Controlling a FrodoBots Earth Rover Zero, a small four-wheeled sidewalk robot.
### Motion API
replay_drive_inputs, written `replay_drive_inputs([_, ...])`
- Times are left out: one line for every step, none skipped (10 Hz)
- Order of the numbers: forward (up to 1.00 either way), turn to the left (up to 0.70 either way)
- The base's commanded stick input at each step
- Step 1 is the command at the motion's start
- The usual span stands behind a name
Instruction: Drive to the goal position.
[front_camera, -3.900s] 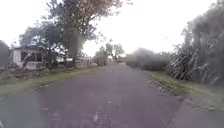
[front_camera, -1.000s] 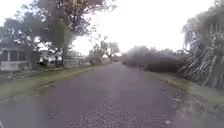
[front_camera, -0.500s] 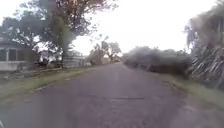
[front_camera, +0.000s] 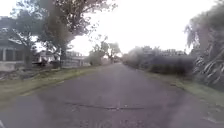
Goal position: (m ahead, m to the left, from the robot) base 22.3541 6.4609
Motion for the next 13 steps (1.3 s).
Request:
replay_drive_inputs([0.70,-0.14])
replay_drive_inputs([0.70,-0.14])
replay_drive_inputs([0.70,-0.14])
replay_drive_inputs([0.70,-0.14])
replay_drive_inputs([0.70,-0.14])
replay_drive_inputs([0.70,-0.14])
replay_drive_inputs([0.70,-0.14])
replay_drive_inputs([0.70,-0.14])
replay_drive_inputs([0.70,-0.14])
replay_drive_inputs([0.70,-0.14])
replay_drive_inputs([0.70,-0.14])
replay_drive_inputs([0.70,-0.14])
replay_drive_inputs([0.70,-0.14])
